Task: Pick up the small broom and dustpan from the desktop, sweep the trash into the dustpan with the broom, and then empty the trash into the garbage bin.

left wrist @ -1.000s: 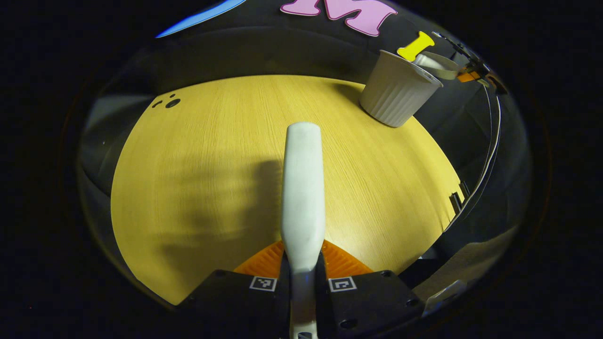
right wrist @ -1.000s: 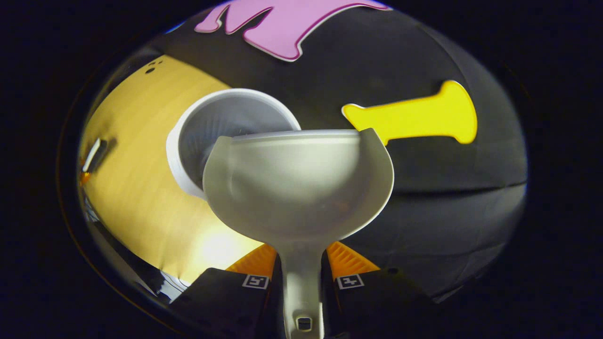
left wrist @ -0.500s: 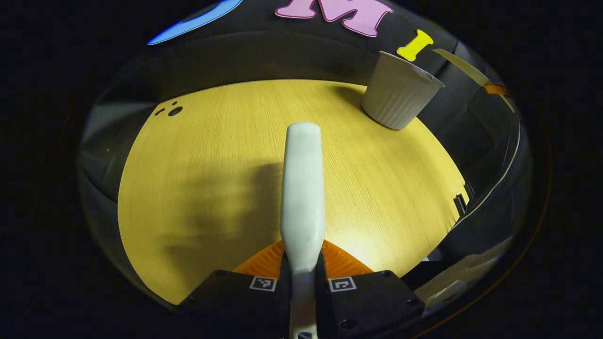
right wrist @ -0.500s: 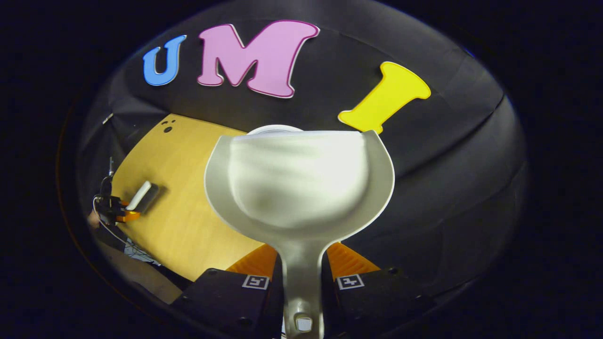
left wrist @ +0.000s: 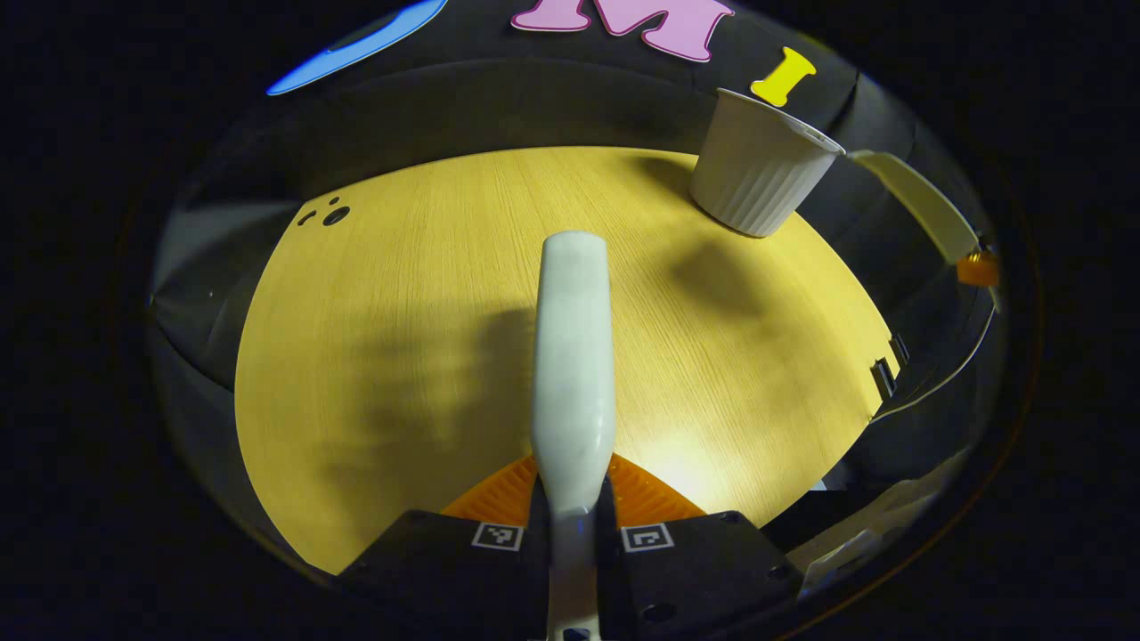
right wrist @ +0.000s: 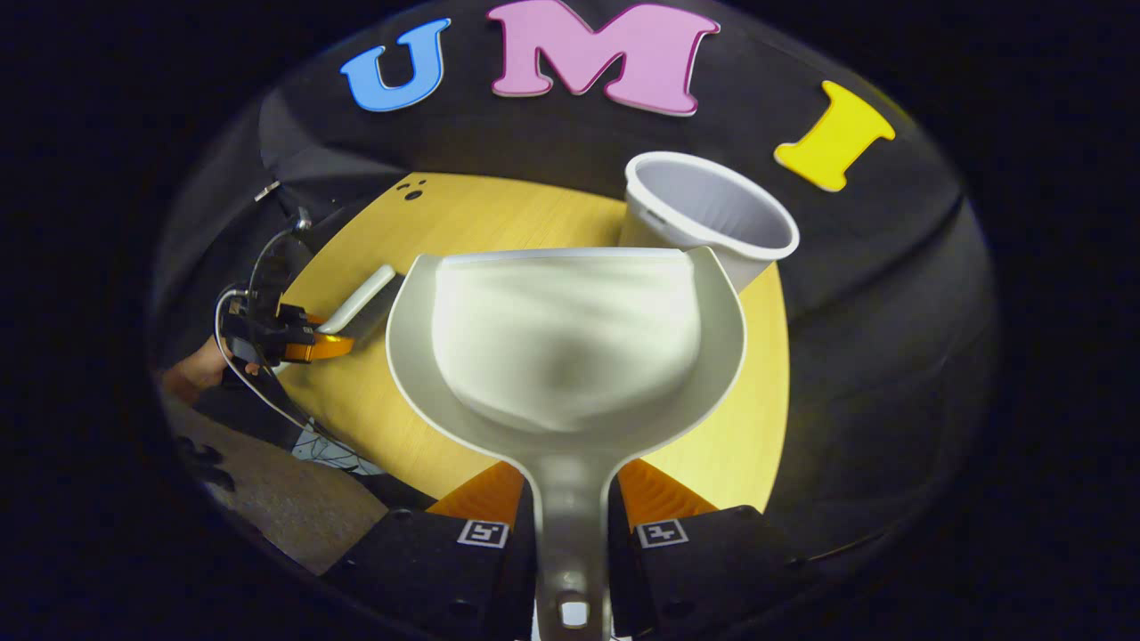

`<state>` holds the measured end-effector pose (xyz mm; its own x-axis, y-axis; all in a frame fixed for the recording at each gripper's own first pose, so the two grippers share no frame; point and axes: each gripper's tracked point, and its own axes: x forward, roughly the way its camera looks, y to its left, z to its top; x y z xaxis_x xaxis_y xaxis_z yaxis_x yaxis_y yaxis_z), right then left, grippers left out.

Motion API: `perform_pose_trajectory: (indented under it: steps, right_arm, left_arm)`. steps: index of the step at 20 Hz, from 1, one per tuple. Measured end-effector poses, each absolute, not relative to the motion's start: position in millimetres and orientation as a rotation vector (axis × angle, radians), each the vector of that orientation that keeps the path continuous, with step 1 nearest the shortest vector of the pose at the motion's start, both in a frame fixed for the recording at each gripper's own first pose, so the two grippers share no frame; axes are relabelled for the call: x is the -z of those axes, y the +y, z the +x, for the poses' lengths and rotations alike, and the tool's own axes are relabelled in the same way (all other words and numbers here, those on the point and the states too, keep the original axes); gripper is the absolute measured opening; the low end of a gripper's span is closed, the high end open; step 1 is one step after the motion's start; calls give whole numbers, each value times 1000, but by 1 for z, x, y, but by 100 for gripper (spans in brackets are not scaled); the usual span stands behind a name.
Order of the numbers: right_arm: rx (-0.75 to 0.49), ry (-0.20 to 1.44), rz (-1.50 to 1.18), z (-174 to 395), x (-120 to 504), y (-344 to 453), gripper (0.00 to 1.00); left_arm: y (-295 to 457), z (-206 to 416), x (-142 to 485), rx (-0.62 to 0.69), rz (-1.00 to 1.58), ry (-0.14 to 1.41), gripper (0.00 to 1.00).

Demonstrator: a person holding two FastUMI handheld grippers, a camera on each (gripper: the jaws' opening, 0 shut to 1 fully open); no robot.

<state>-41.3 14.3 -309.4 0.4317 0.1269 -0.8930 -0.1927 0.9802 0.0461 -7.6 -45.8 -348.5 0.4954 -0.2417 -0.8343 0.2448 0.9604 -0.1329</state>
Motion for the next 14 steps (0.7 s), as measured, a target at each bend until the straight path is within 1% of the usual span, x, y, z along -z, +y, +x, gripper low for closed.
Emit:
perform_pose_trajectory:
  steps: [1,2,4,6,7,8,9,14]
  right_arm:
    - [-189,1109,-59,-43,326,21,39]
    - [-193,1122,-62,-46,344,28,37]
    - [-183,1138,-50,-51,372,34,37]
    - [-178,1148,-12,-53,393,42,37]
    - [-171,1154,-2,-53,404,44,35]
    - [-163,1160,-8,-53,415,44,35]
    - [-153,1169,-25,-53,428,44,37]
    - [-139,1197,-37,-57,472,55,37]
  left_arm:
    - [-45,-7,351,294,15,1011,26]
    - [-44,-7,352,294,25,1010,26]
    - [-42,-7,353,290,34,1012,25]
    - [-41,-7,357,283,39,1015,26]
    - [-40,-7,358,278,44,1018,26]
    - [-40,-7,361,275,51,1019,25]
    - [-39,-6,363,274,58,1021,26]
    - [-40,5,383,290,105,1027,26]
